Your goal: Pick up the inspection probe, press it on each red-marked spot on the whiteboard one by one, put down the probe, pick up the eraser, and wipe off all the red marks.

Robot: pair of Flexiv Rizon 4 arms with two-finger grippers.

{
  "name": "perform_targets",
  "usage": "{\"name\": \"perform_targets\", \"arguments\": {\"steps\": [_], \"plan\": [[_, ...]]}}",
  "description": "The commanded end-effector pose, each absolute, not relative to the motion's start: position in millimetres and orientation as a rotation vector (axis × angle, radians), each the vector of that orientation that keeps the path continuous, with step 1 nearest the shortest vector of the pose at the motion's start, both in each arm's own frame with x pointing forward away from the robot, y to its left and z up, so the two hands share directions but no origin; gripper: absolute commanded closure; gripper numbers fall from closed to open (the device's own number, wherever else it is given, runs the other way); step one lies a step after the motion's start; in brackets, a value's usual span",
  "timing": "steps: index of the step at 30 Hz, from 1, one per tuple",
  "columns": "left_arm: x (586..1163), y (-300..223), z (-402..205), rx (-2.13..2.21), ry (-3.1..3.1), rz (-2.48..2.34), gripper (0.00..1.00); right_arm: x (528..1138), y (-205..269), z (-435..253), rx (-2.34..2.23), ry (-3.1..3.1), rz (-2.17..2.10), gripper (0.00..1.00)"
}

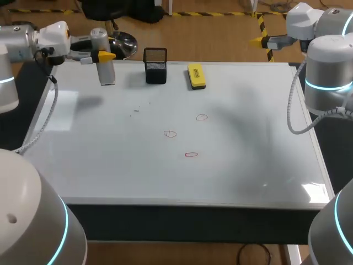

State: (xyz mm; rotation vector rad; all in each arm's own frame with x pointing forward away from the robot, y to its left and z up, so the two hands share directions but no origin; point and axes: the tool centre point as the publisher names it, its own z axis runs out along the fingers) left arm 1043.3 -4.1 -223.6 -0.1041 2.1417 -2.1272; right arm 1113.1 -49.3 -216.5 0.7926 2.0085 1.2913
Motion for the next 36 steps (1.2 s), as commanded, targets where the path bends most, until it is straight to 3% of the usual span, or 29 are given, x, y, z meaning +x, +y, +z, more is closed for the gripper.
{"name": "perform_targets", "arguments": {"steps": [1, 11, 24, 36], "plan": [[1043.3, -4.1, -222.5, -0.104, 2.142, -2.126, 1.0, 1113.6, -49.5, -216.5, 0.793, 2.01, 1.291, 0.0], [1043.3, -4.1, -222.5, -0.104, 2.142, -2.126, 1.0, 1130.9, -52.9, -221.1, 0.699, 2.092, 1.371, 0.0], [1043.3, -4.1, -222.5, -0.104, 2.142, -2.126, 1.0, 1177.8, -2.6, -228.0, 0.189, 2.512, 1.485, 0.0], [1043.3, -4.1, -222.5, -0.104, 2.142, -2.126, 1.0, 1192.7, 29.6, -234.4, -0.29, 2.773, 1.343, 0.0]]}}
